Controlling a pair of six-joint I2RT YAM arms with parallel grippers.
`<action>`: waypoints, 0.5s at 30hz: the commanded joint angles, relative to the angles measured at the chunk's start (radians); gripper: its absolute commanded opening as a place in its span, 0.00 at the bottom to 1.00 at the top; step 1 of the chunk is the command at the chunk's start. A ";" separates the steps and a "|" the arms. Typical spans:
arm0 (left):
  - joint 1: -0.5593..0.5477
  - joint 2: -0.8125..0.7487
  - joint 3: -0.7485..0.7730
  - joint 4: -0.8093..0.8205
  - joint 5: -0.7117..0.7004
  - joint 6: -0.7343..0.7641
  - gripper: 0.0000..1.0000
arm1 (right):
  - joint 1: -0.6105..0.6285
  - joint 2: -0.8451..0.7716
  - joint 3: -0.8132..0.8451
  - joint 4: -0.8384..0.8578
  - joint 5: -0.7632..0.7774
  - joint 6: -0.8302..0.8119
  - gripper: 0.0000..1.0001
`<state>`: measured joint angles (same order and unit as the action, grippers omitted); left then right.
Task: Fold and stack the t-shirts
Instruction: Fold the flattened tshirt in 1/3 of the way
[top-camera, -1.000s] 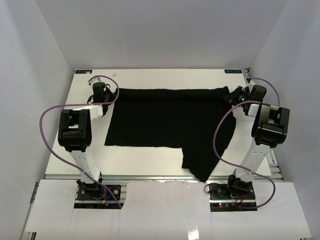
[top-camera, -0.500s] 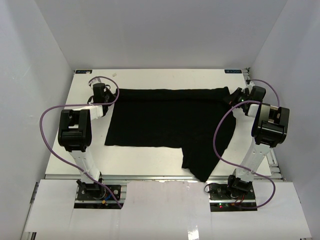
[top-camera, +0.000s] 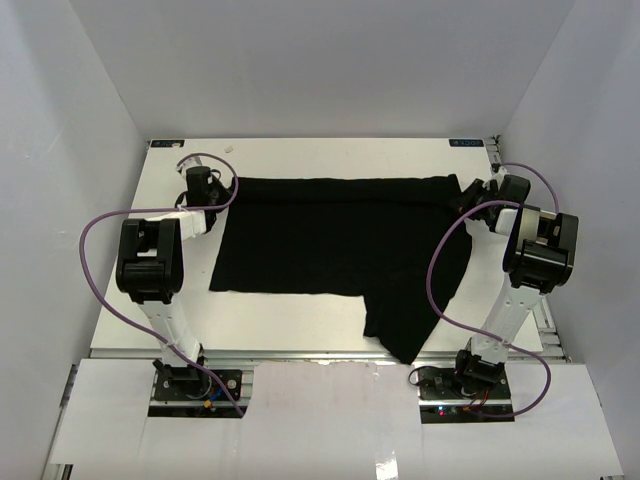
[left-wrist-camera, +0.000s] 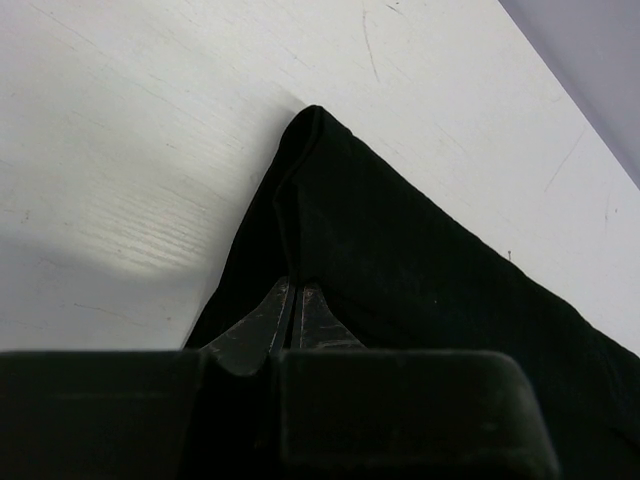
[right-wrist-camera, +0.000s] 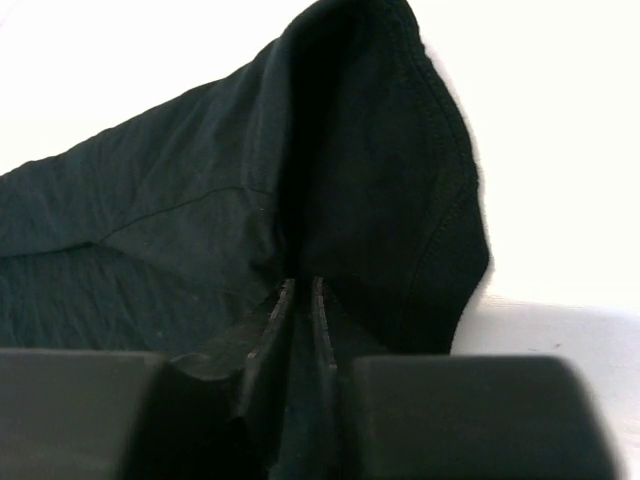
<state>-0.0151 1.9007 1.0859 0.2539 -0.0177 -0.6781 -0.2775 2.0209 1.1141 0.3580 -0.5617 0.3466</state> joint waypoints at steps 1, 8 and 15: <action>0.006 -0.009 -0.003 -0.007 -0.002 -0.005 0.08 | -0.008 0.016 0.023 0.001 0.013 -0.027 0.22; 0.006 -0.012 0.006 -0.065 -0.005 -0.020 0.57 | -0.022 -0.017 0.042 -0.054 0.008 -0.041 0.45; 0.010 -0.136 0.019 -0.174 -0.054 0.040 0.80 | -0.066 -0.116 0.090 -0.163 -0.075 -0.153 0.53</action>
<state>-0.0147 1.8923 1.0870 0.1326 -0.0299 -0.6735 -0.3267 1.9972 1.1561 0.2340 -0.5797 0.2783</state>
